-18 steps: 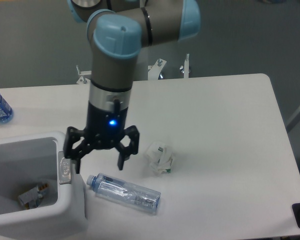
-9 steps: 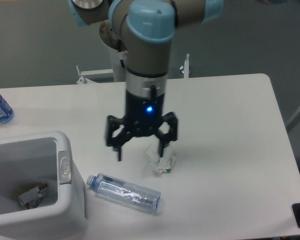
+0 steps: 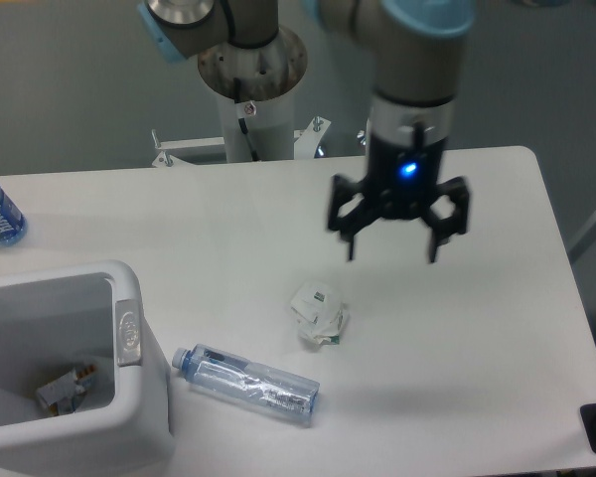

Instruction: Open the trash can

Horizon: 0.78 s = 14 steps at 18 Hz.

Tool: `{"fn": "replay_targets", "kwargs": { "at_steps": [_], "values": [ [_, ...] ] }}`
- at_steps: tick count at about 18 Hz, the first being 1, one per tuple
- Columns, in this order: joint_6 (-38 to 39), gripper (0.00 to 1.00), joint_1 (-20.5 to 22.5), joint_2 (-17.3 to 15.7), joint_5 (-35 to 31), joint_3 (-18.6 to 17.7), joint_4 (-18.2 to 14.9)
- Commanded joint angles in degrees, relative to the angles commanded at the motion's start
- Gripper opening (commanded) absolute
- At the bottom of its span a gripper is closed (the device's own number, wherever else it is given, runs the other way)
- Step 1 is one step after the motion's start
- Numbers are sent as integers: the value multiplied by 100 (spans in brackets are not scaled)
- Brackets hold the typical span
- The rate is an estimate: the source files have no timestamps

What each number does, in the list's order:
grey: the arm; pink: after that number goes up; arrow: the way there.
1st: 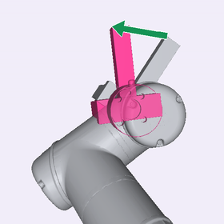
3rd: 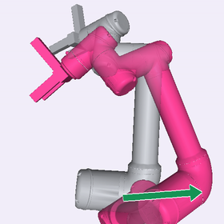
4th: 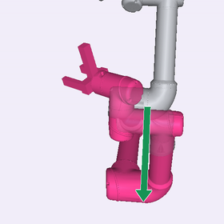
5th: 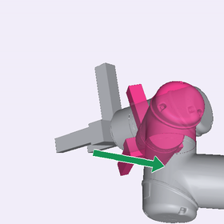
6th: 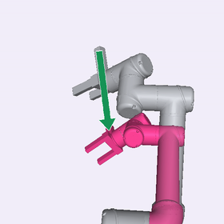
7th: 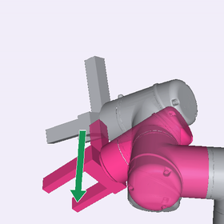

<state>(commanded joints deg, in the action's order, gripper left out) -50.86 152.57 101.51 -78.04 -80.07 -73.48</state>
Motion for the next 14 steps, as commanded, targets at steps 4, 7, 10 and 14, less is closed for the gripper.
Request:
{"fn": "replay_targets", "kwargs": {
  "at_steps": [4, 7, 10, 14],
  "values": [
    [-1300, 100, 272, -9, -764, -18, -246],
    [-1865, 100, 475, -9, -774, -35, -273],
    [-1875, 100, 545, -9, -765, -35, -255],
    [-1875, 100, 563, 0, -774, -27, -229]
  ]
}}
